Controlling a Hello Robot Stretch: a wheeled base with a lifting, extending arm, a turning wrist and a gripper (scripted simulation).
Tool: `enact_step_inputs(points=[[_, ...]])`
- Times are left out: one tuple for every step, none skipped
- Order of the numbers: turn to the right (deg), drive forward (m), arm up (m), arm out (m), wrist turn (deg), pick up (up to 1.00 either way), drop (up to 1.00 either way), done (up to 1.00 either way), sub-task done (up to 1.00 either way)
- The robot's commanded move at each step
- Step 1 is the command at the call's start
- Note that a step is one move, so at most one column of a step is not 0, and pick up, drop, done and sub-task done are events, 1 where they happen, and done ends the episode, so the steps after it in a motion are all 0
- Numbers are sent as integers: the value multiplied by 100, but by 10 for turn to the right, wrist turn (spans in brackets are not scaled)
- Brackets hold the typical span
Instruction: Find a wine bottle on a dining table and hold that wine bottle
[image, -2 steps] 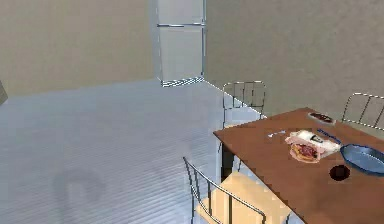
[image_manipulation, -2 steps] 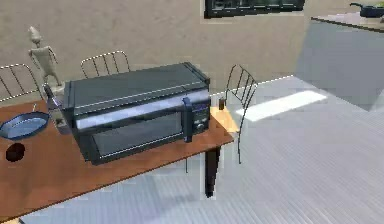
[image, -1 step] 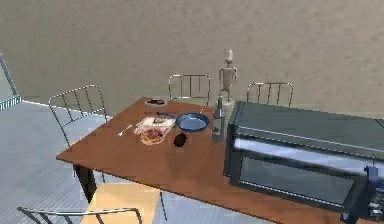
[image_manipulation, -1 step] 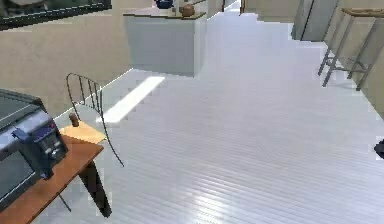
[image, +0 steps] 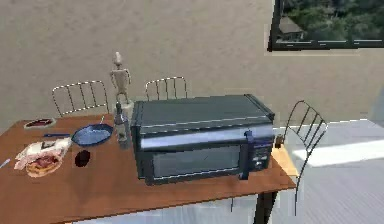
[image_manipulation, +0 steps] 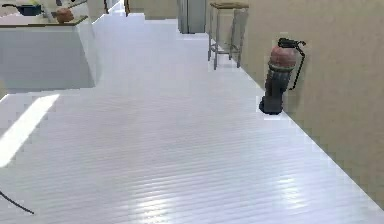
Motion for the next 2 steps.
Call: enact_step_inputs(points=[[0, 45, 0, 0, 0, 0, 0, 0, 0], [-450, 0, 0, 0, 0, 0, 0, 0, 0]])
